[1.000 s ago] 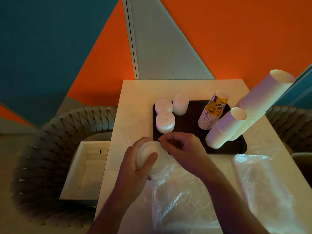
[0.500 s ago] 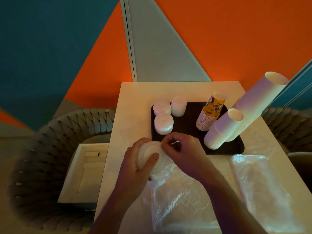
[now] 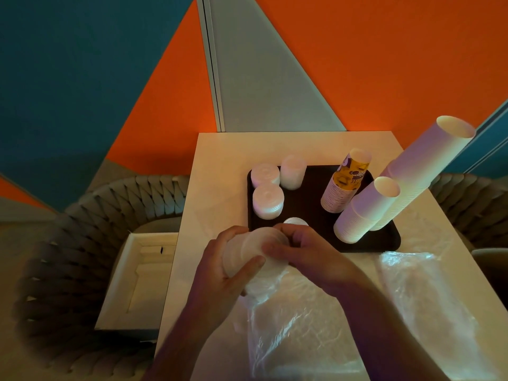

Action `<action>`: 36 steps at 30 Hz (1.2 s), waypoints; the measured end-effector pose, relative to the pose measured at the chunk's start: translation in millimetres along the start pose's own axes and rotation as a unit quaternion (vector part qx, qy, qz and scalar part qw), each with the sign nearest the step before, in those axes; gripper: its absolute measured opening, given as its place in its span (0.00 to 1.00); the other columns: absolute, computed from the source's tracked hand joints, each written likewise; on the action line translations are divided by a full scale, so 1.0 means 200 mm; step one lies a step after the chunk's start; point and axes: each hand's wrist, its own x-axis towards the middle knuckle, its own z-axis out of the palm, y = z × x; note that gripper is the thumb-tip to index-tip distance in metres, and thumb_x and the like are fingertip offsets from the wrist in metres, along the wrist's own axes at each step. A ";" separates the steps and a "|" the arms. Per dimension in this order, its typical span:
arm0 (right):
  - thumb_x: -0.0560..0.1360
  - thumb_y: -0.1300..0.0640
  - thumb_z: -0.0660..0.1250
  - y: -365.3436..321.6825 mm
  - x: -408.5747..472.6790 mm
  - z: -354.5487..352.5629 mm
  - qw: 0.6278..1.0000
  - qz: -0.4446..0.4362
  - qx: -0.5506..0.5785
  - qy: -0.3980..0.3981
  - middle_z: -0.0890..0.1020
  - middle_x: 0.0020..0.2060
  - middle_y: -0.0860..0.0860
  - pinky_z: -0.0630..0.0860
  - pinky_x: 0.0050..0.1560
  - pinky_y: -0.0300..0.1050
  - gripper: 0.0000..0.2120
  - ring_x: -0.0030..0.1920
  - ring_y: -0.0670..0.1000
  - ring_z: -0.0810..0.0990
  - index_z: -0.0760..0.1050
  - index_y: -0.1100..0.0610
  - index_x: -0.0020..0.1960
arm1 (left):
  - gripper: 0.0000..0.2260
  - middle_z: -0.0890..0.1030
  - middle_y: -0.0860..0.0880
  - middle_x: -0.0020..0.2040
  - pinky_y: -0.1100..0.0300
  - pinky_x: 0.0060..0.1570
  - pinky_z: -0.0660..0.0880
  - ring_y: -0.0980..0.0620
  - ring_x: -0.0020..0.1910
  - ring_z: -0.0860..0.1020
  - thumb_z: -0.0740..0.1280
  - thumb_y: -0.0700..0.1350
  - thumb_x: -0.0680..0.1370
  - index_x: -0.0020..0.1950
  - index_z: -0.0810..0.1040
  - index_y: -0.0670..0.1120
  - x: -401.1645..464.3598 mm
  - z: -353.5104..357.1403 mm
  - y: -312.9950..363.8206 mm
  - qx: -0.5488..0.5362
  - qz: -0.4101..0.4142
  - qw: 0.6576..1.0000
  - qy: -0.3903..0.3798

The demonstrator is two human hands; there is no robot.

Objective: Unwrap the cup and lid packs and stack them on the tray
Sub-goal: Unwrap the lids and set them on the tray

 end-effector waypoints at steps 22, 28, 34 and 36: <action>0.81 0.59 0.66 0.59 0.41 -0.46 0.841 -0.046 -0.497 0.207 0.70 0.74 0.53 0.73 0.69 0.55 0.22 0.73 0.57 0.68 0.72 0.52 0.74 | 0.18 0.76 0.67 0.55 0.59 0.30 0.80 0.62 0.53 0.77 0.72 0.44 0.77 0.63 0.73 0.60 -0.01 -0.07 -0.05 -0.002 -0.041 0.998 0.054; 0.78 0.56 0.72 0.60 0.38 -0.42 0.810 -0.049 -0.549 0.200 0.72 0.72 0.53 0.75 0.65 0.52 0.22 0.72 0.57 0.70 0.75 0.52 0.71 | 0.19 0.75 0.64 0.58 0.60 0.30 0.80 0.62 0.52 0.77 0.72 0.44 0.77 0.64 0.73 0.60 -0.01 -0.06 -0.06 -0.001 -0.045 0.997 0.056; 0.76 0.53 0.74 0.57 0.35 -0.40 0.796 -0.042 -0.568 0.206 0.74 0.72 0.52 0.71 0.68 0.56 0.24 0.72 0.57 0.70 0.76 0.52 0.71 | 0.19 0.75 0.67 0.56 0.60 0.30 0.80 0.62 0.53 0.77 0.72 0.45 0.77 0.64 0.73 0.60 -0.03 -0.06 -0.05 -0.001 -0.040 0.998 0.057; 0.74 0.51 0.75 0.52 0.34 -0.37 0.794 -0.038 -0.564 0.224 0.74 0.71 0.51 0.70 0.68 0.58 0.25 0.71 0.57 0.69 0.75 0.51 0.70 | 0.19 0.76 0.66 0.56 0.60 0.30 0.80 0.62 0.53 0.77 0.72 0.45 0.76 0.63 0.73 0.61 -0.03 -0.06 -0.04 0.002 -0.034 0.998 0.057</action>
